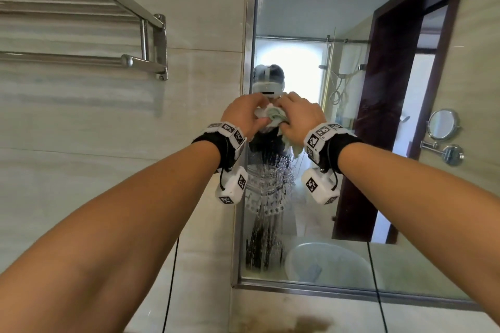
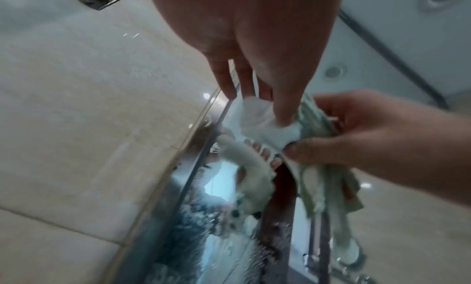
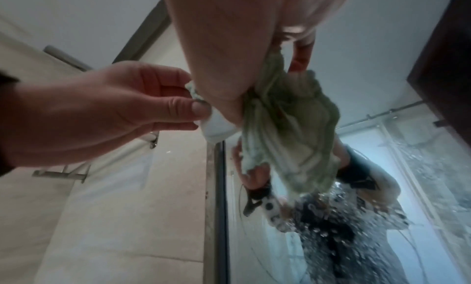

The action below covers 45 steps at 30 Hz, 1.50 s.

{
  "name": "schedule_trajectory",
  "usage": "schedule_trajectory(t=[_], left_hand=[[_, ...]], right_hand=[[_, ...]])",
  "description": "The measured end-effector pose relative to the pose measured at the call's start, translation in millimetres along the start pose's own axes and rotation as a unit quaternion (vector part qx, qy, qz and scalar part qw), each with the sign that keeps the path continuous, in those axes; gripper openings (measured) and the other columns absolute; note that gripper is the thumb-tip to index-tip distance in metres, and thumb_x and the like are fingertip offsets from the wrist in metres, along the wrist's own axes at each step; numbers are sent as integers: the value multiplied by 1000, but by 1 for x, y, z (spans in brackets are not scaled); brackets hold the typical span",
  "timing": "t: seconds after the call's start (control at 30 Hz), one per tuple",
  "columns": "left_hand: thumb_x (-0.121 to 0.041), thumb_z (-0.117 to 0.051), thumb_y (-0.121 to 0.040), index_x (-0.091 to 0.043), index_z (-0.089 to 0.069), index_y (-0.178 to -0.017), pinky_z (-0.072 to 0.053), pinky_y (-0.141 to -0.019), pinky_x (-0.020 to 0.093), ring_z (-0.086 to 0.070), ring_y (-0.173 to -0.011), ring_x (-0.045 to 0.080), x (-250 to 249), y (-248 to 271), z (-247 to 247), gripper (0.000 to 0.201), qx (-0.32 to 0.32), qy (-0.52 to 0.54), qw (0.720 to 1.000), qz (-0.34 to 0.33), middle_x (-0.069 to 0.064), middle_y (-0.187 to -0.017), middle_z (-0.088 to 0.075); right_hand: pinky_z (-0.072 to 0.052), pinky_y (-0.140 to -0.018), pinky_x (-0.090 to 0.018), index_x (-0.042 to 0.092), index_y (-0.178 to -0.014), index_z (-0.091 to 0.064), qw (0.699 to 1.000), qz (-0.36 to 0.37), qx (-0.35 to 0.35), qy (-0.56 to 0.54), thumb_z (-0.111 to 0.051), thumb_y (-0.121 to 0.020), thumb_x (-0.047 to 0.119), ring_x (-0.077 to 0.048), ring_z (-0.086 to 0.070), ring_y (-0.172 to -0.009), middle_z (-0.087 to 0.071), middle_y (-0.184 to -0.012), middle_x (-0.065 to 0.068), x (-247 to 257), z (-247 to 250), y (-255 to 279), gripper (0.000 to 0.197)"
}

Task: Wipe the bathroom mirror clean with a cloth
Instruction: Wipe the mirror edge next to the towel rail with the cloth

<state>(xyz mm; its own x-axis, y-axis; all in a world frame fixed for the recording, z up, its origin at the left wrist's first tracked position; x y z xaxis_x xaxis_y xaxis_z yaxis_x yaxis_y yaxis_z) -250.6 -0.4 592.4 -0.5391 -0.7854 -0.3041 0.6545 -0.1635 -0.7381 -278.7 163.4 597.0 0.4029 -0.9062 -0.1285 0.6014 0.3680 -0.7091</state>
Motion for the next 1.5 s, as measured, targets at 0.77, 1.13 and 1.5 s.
schedule_trajectory(t=[0.77,1.13,1.5], left_hand=[[-40,-92,-57,-15,25,-153,-7,-121,58,16,-151,25,93,54,-86,154,110,-232,965,59,1,-163,23],[-38,-93,-59,-14,23,-153,-10,-121,58,14,-152,22,86,56,-83,151,98,-227,967,66,1,-165,17],[-36,-91,-64,-14,19,-155,-16,-119,60,12,-152,28,76,71,-85,144,105,-265,955,83,0,-162,28]], right_hand=[[-29,-100,-47,32,-145,-37,953,-193,-234,-19,-47,-77,26,-29,-31,-124,-38,-145,0,-61,-93,59,69],[-36,-93,-50,27,-134,-51,986,-23,-161,26,-61,-78,20,-32,-32,-121,-49,-136,-6,-66,-135,104,57],[-48,-83,-52,20,-127,-58,993,119,-3,5,-71,-75,16,-30,-42,-108,-56,-127,-7,-85,-128,141,54]])
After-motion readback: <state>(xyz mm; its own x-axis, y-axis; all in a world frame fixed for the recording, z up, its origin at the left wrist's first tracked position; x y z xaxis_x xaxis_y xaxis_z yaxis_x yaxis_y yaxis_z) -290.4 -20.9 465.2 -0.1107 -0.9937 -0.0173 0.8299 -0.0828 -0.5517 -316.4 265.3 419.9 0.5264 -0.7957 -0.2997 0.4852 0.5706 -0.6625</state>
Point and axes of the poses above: each hand's wrist, its own y-axis away from the middle knuckle, its own z-axis out of the back of the hand, x = y × z, the point moved 1 cm from there along -y, towards the middle knuckle
